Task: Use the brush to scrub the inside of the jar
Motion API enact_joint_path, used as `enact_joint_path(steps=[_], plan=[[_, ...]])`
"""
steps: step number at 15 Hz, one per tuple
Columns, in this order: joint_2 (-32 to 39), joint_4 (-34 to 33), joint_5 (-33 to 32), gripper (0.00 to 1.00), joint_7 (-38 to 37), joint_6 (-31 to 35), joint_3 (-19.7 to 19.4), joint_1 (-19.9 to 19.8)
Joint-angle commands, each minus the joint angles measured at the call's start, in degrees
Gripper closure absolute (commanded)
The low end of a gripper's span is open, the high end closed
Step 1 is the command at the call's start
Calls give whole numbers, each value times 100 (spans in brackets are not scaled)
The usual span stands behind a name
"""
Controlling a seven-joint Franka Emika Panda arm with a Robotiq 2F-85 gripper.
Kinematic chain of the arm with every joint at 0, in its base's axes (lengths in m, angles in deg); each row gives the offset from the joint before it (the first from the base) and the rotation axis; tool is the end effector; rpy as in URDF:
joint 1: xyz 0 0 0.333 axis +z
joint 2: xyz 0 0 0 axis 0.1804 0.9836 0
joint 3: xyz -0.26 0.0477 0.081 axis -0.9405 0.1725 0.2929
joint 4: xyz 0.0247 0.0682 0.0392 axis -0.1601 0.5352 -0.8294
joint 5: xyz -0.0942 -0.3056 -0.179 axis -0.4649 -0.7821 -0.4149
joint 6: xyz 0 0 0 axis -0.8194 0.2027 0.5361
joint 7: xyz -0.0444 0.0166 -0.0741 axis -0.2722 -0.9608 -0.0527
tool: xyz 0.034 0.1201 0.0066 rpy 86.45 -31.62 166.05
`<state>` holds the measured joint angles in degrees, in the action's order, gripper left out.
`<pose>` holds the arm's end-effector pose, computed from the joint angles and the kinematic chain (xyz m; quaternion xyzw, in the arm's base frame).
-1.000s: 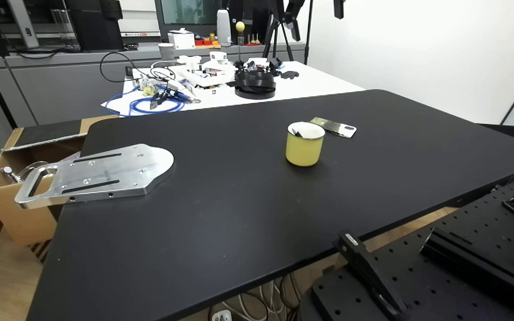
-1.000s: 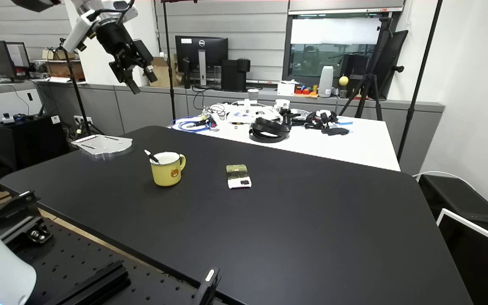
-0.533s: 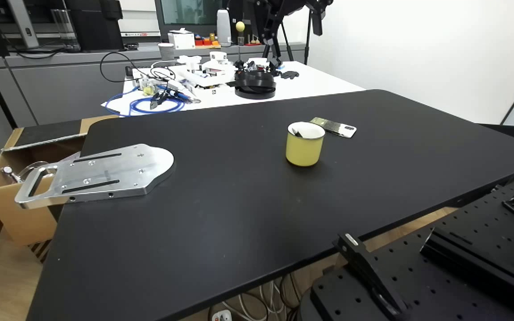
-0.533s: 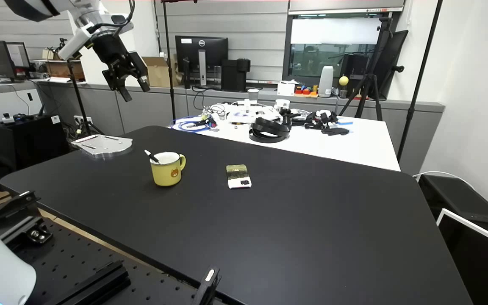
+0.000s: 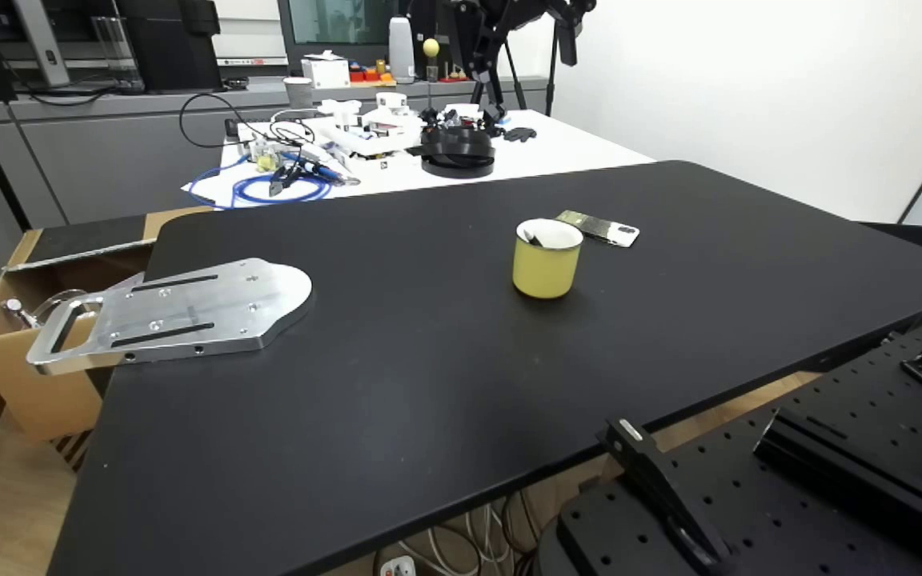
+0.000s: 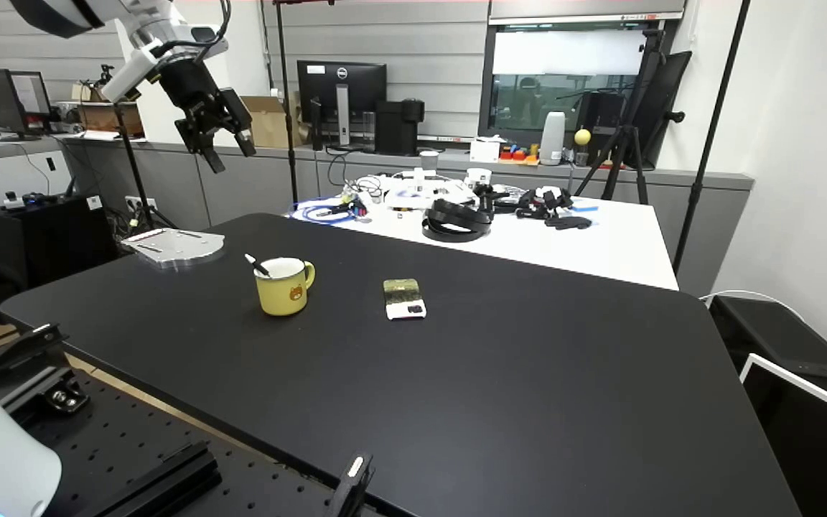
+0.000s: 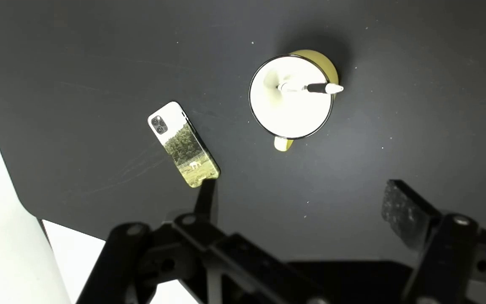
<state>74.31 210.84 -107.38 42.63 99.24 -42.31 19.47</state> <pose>0.4420 0.1965 0.2963 0.9792 -0.0089 0.0657 0.1918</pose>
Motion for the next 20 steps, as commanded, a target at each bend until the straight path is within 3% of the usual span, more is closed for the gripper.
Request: enact_joint_path(steps=[1,5,20], plan=[[-3,-6,13,0,14,-7,-184,184],[-3,-6,14,0,21,-7,-185,184],[981,-64,-1096,0,-1037,43,-507,716]])
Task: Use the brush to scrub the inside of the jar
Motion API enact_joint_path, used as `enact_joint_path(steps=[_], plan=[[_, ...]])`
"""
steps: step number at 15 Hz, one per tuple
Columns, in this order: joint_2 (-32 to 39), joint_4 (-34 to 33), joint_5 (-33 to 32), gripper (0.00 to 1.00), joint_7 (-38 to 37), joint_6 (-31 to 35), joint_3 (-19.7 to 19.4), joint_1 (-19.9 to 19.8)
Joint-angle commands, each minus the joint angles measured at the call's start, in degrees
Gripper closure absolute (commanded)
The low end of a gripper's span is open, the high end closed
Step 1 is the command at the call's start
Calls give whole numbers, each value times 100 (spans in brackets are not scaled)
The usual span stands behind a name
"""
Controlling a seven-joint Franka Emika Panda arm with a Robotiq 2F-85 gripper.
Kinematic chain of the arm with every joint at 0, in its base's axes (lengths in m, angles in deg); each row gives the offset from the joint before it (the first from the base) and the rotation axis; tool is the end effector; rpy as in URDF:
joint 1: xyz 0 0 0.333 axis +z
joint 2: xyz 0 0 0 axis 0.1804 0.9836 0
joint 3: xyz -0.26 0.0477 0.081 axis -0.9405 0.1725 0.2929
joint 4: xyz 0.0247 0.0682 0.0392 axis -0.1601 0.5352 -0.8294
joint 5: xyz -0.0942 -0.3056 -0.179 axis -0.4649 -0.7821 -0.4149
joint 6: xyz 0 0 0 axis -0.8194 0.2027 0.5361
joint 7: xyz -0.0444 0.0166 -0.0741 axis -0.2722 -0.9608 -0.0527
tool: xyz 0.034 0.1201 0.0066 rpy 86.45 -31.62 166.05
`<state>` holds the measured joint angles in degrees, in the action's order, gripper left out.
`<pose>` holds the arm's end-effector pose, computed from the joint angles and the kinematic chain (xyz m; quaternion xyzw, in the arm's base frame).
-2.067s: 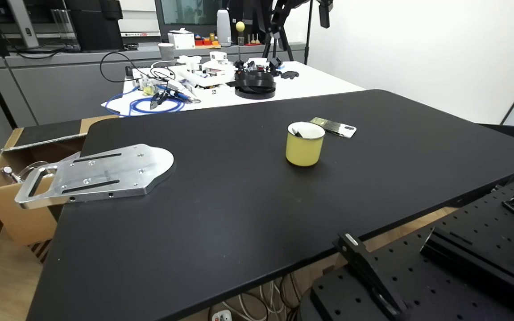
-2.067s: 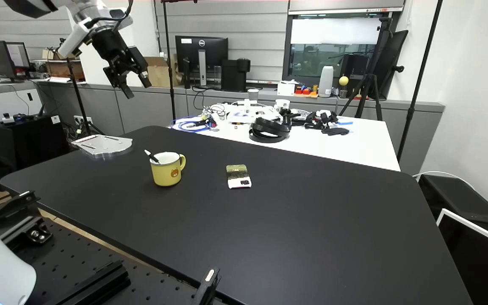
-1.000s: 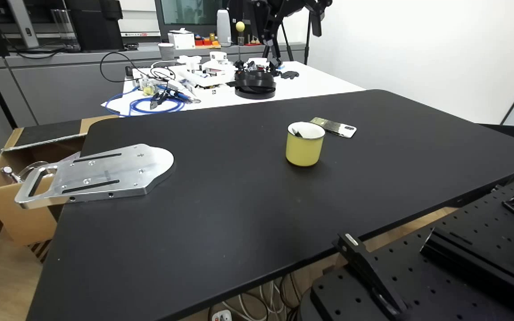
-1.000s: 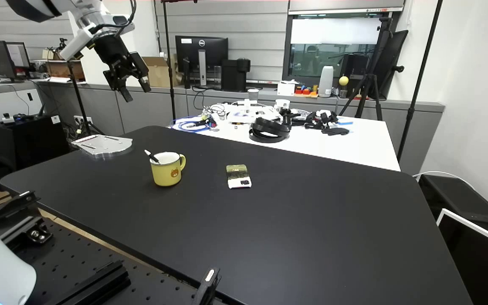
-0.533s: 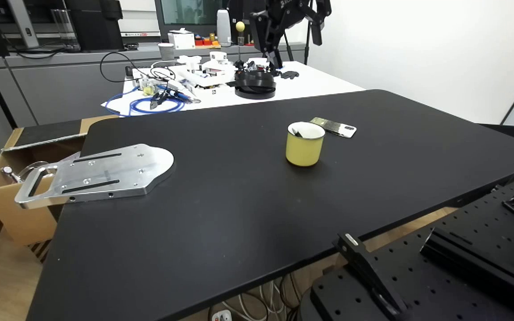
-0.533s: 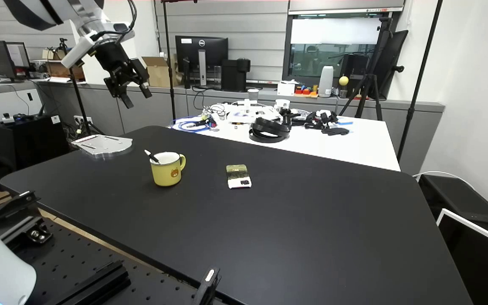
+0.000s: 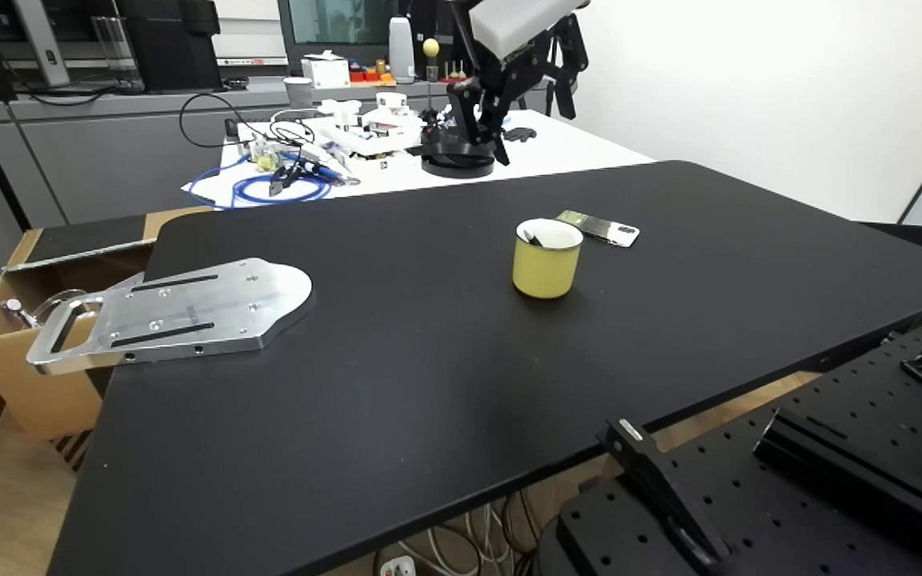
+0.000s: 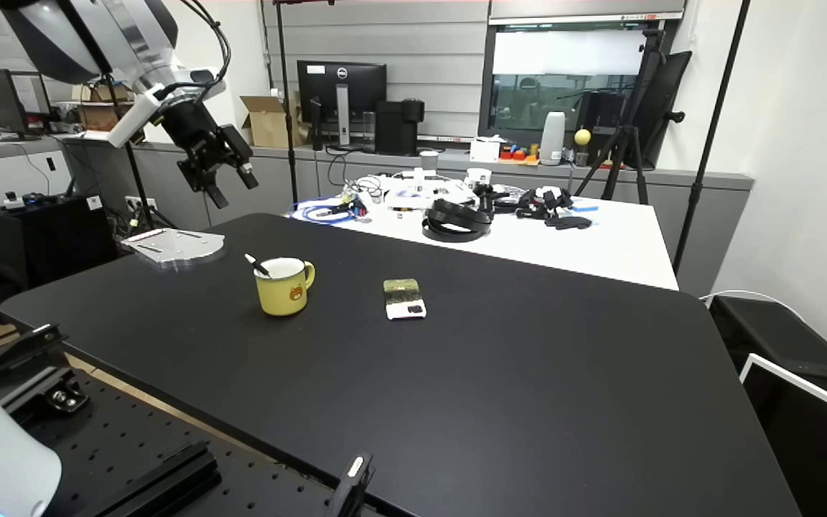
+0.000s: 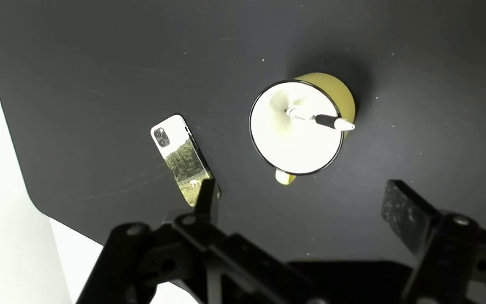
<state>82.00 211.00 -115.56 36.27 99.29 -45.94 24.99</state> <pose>0.4312 0.2042 0.2345 0.9685 0.0162 0.0516 0.2429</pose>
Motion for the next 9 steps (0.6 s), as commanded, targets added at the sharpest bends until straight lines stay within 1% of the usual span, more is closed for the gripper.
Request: enact_joint_path(steps=[1,9], plan=[[292,-92,-364,0,-472,57,-170,196],[849,-131,-793,0,-962,339,-391,375]])
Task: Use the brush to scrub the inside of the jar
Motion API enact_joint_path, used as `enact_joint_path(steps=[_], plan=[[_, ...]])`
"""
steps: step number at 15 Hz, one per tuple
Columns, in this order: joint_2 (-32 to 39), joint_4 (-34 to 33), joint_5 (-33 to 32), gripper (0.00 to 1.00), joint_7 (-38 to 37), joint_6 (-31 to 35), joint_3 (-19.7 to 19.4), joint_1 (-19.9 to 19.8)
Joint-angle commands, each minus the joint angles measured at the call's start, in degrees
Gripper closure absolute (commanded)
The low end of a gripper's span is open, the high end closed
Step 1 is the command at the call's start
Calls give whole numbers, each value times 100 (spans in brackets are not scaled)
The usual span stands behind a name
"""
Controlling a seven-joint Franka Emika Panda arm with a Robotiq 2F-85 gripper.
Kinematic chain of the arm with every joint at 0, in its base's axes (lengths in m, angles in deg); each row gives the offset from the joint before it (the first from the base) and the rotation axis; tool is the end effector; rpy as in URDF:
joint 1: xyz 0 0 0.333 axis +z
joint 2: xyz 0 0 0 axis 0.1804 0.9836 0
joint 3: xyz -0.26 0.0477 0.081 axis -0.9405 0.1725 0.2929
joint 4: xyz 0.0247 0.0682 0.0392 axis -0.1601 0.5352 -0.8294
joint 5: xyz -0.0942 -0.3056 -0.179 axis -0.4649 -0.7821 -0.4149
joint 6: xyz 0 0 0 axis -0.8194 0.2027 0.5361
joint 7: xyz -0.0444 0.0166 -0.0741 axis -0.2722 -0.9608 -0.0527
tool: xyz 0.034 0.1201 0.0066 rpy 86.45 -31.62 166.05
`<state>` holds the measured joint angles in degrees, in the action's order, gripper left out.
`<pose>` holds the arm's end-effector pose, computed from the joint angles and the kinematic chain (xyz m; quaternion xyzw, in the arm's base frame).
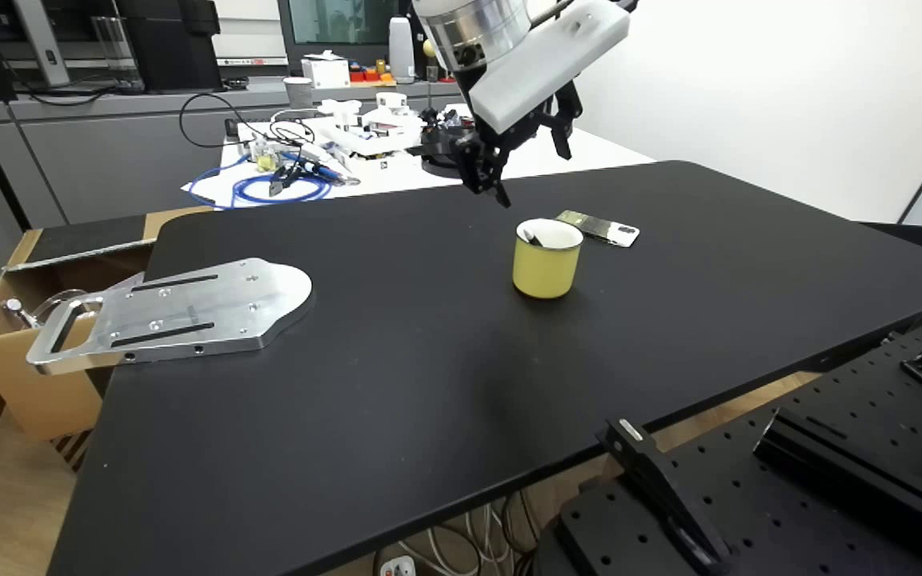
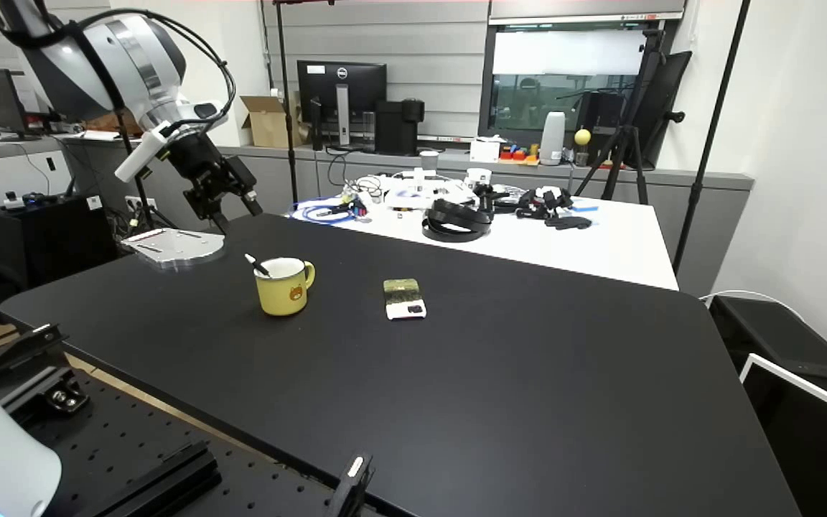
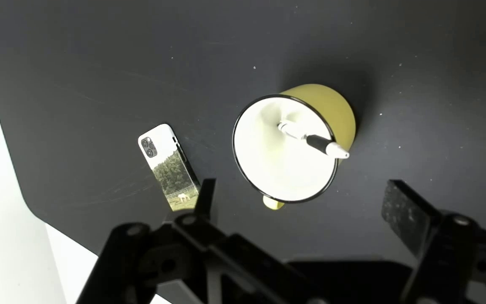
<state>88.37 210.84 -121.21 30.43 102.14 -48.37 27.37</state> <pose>0.4262 0.2047 0.1858 0.9640 0.0208 0.0525 0.2597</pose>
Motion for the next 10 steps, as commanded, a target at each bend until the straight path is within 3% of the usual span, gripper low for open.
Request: enact_joint_path(steps=[1,10], plan=[[277,-121,-248,0,-408,95,-176,150],[688,-199,-387,0,-677,199,-350,275]])
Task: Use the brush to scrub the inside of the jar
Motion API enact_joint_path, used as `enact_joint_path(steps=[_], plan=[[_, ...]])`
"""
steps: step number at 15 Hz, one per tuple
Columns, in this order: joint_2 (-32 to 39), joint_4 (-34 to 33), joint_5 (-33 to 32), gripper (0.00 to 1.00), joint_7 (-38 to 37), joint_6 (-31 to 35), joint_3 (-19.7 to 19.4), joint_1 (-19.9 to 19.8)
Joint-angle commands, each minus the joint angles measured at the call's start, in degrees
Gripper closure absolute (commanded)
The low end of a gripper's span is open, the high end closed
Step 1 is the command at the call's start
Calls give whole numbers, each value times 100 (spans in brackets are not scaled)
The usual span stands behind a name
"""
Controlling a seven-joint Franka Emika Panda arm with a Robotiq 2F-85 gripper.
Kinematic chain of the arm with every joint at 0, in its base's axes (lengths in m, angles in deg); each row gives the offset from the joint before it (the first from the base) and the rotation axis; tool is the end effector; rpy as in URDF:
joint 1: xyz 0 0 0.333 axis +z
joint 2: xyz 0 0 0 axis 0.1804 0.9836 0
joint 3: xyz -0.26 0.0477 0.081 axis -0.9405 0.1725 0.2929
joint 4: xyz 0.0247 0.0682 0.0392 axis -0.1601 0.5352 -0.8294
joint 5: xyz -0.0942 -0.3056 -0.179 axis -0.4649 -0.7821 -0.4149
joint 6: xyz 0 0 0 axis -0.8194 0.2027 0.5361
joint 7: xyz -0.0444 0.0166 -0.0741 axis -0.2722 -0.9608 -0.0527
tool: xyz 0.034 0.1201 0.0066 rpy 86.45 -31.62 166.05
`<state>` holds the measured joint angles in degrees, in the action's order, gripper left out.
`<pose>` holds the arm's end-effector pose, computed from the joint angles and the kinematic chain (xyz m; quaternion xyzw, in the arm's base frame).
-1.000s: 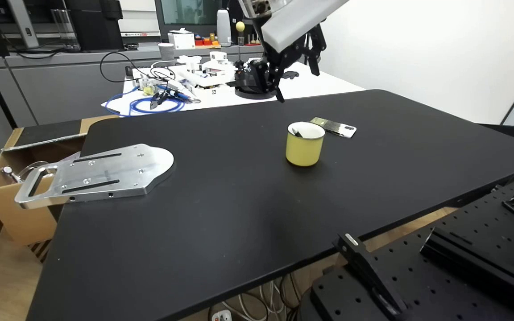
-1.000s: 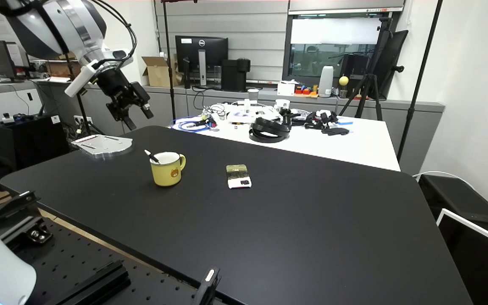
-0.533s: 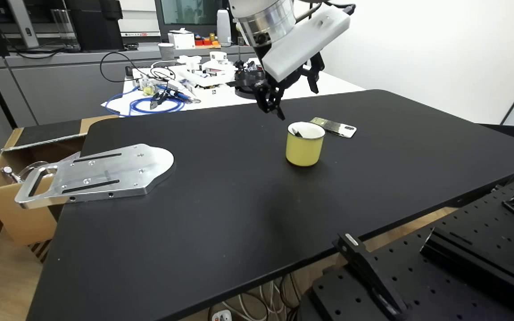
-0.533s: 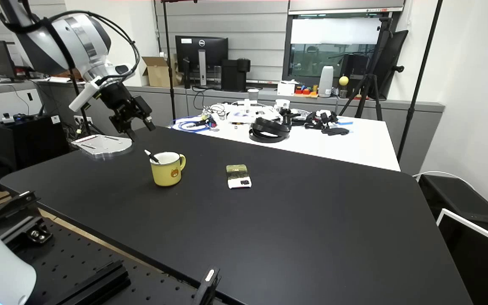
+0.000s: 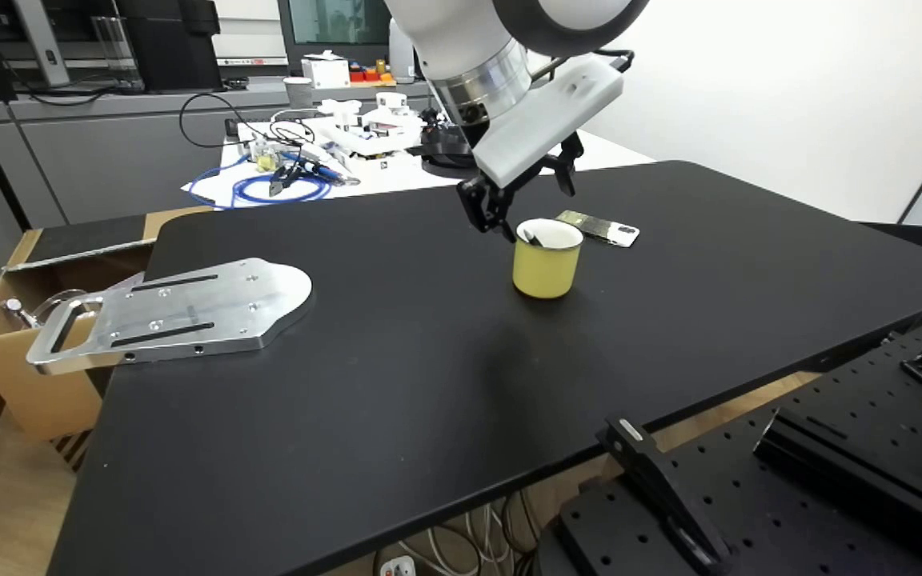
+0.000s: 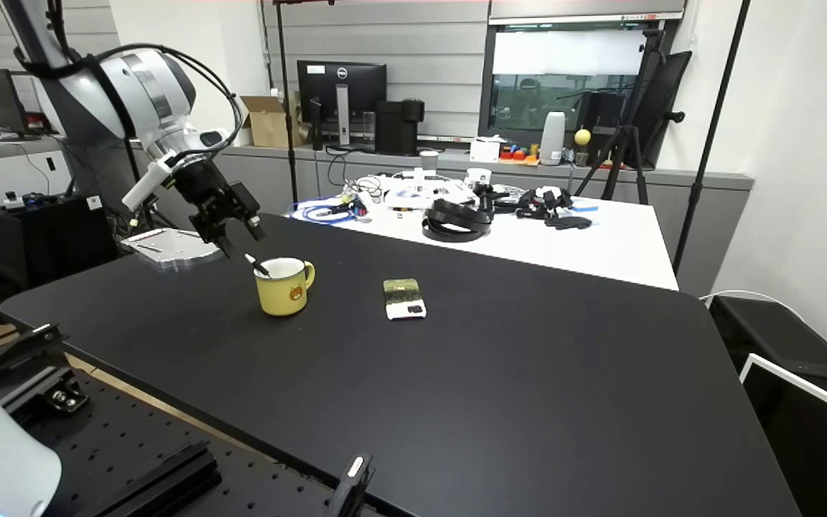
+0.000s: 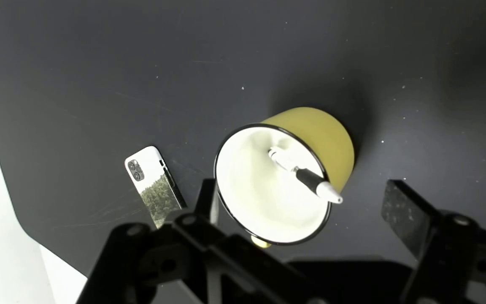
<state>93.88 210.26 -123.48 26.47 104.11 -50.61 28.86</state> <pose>0.4206 0.1991 0.1448 0.9625 0.0112 0.0394 0.2682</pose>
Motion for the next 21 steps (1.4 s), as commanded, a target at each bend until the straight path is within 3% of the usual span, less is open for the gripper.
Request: enact_joint_path(steps=[1,9,11,19,20,21], plan=[[156,-156,-179,0,-297,-2,-147,141],[254,-220,-380,0,-406,-40,-228,179],[257,-219,-415,26,-427,-38,-238,174],[308,-214,-452,83,-495,-39,-254,138],[318,-213,-435,39,-509,-75,-248,152],[326,-205,-445,43,-488,-70,-246,150]])
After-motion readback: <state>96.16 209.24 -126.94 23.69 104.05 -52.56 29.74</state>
